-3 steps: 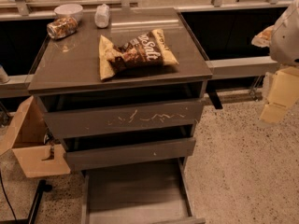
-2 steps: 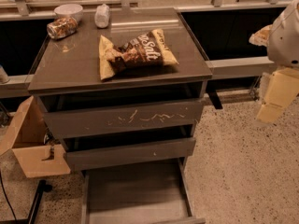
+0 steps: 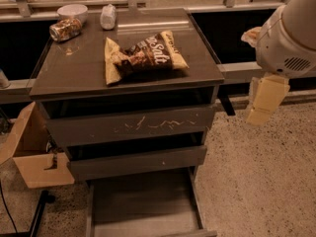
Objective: Place brown chip bag into bottom drawer
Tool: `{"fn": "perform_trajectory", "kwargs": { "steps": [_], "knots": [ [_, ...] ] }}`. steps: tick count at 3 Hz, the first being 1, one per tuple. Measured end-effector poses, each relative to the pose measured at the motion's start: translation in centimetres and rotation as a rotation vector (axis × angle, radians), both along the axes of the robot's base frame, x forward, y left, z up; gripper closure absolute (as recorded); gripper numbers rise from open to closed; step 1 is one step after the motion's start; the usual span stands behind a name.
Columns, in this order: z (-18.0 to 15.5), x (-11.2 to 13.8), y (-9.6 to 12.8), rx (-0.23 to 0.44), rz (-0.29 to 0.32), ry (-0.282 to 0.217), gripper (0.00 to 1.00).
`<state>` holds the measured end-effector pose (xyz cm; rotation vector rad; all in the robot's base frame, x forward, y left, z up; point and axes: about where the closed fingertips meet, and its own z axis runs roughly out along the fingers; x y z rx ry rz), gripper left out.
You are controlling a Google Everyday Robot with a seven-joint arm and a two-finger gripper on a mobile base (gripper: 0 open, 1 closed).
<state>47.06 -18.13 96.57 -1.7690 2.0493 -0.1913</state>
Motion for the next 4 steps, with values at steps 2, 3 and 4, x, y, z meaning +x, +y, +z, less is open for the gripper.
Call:
{"fn": "perform_trajectory", "kwargs": {
  "steps": [2, 3, 4],
  "knots": [
    [0.0, 5.7, 4.6, 0.011, 0.116, -0.142, 0.0],
    [0.2, 7.5, 7.8, 0.039, 0.189, -0.152, 0.0],
    [0.2, 7.5, 7.9, 0.039, 0.19, -0.153, 0.0]
  ]
}}
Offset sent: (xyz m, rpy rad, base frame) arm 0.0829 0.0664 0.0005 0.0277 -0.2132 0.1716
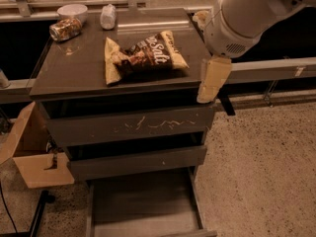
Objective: Place brown chip bag into bottom drawer
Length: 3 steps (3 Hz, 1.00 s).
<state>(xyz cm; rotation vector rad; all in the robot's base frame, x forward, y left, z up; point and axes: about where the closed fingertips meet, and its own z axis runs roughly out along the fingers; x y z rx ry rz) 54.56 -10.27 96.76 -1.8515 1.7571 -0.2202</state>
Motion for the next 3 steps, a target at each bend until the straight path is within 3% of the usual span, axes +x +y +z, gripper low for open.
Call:
{"fn": "perform_trajectory", "kwargs": {
  "steps": [1, 3],
  "knots": [
    [0.6, -0.5, 1.0, -0.008, 0.034, -0.028, 0.0],
    [1.0, 0.1, 6.8, 0.025, 0.199, -0.093, 0.0]
  ]
}}
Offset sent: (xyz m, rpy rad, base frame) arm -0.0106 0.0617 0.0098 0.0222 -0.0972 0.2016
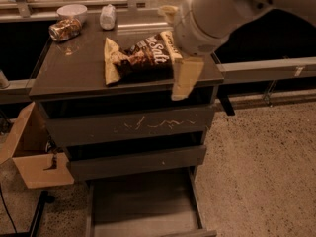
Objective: Place brown chip bag into bottom drawer
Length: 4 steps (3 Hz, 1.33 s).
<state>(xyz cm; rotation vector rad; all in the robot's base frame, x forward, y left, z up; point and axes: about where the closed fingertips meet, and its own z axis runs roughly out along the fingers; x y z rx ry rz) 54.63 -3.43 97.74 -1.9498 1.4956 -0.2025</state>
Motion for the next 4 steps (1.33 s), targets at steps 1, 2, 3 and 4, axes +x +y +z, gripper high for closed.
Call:
{"fn": "perform_trajectory", "kwargs": {
  "steps": [1, 2, 3, 4],
  "knots": [
    [-0.1, 1.1, 2.6, 0.013, 0.056, -0.022, 0.0],
    [-0.7, 2.8, 5.1, 0.02, 0.096, -0.044, 0.0],
    [-1.7, 4.4, 6.9, 0.009, 0.113, -0.069, 0.0],
    [-3.0, 5.8, 8.4, -0.061, 0.093, -0.091, 0.0]
  ]
}}
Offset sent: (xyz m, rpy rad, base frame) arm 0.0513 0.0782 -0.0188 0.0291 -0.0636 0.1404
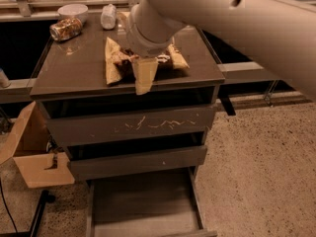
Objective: Place brown chip bag into bottom drawer
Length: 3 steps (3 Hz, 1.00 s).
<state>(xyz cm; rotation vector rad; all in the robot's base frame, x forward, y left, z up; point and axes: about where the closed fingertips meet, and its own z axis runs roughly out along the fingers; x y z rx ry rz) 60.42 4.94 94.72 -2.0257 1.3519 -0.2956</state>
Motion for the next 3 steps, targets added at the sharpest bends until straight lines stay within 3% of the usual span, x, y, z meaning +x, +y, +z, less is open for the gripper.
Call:
{"fn": "perform_trajectory", "kwargs": {
  "steps": [1, 2, 3],
  "knots": [
    [-1.2, 1.9, -0.1, -0.095, -0.092, 0.008, 0.0],
    [-2.5, 3.2, -1.5, -0.241, -0.197, 0.016, 0.0],
    [-2.9, 3.8, -1.9, -0.248, -0.21, 0.008, 0.0]
  ]
}}
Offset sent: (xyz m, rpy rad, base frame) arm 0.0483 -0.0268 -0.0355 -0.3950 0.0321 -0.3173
